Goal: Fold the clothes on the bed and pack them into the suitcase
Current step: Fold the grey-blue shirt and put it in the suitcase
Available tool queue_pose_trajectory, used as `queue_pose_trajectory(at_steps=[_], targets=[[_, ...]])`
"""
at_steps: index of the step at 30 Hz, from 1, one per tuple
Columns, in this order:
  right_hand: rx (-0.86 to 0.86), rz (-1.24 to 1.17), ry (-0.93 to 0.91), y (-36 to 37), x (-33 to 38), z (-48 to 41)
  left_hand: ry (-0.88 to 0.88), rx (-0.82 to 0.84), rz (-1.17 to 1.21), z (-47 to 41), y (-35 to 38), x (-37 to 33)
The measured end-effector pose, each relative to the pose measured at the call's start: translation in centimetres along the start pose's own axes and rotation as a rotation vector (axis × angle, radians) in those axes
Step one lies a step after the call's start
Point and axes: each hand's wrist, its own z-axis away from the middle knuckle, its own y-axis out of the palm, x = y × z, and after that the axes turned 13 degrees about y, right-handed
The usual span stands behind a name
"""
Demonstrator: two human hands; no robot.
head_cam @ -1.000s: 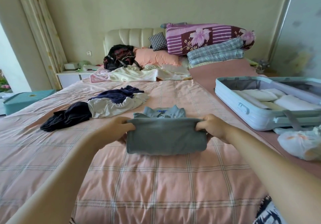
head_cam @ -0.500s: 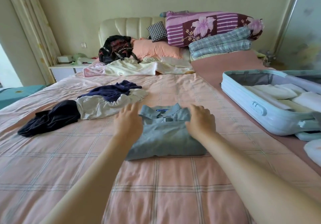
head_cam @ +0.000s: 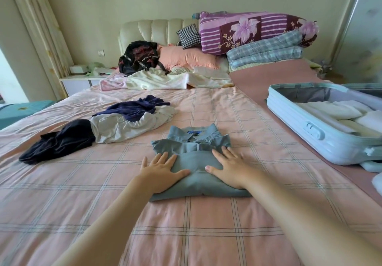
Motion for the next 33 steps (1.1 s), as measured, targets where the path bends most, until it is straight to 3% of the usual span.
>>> queue_pose_trajectory(at_steps=[3, 5, 9, 11, 14, 19, 25, 28, 30, 33], targets=[[-0.158, 0.13, -0.07, -0.8, 0.1, 0.9, 0.04, -0.137, -0.127, 1.0, 0.4, -0.4], [-0.178, 0.092, -0.212, -1.5, 0.4, 2.0, 0.203, -0.236, -0.171, 1.8, 0.4, -0.6], [0.136, 0.016, -0.329, -1.6, 0.6, 4.8, 0.399, -0.125, -0.023, 3.8, 1.0, -0.9], [0.108, 0.13, -0.324, -1.1, 0.0, 5.3, 0.4, -0.085, -0.117, 4.1, 1.5, -1.1], [0.082, 0.118, -0.22, -0.9, -0.4, 5.8, 0.41, -0.089, -0.119, 4.4, 0.8, -1.3], [0.057, -0.07, -0.185, -3.5, -0.4, 6.5, 0.338, -0.147, 0.06, 6.0, -1.8, -1.6], [0.033, -0.4, -0.216, -7.1, -1.6, 8.0, 0.337, -0.02, 0.256, 8.3, -6.9, -1.2], [-0.018, -0.581, -0.152, -7.7, -1.8, 7.0, 0.27, -0.122, 0.282, 7.2, -8.1, -0.5], [-0.088, -0.54, -0.096, -7.7, -1.8, 6.2, 0.207, -0.199, 0.192, 6.0, -8.1, -0.7], [-0.094, -0.187, 0.003, -6.8, -1.3, 5.8, 0.141, -0.197, -0.099, 4.7, -6.9, -2.4]])
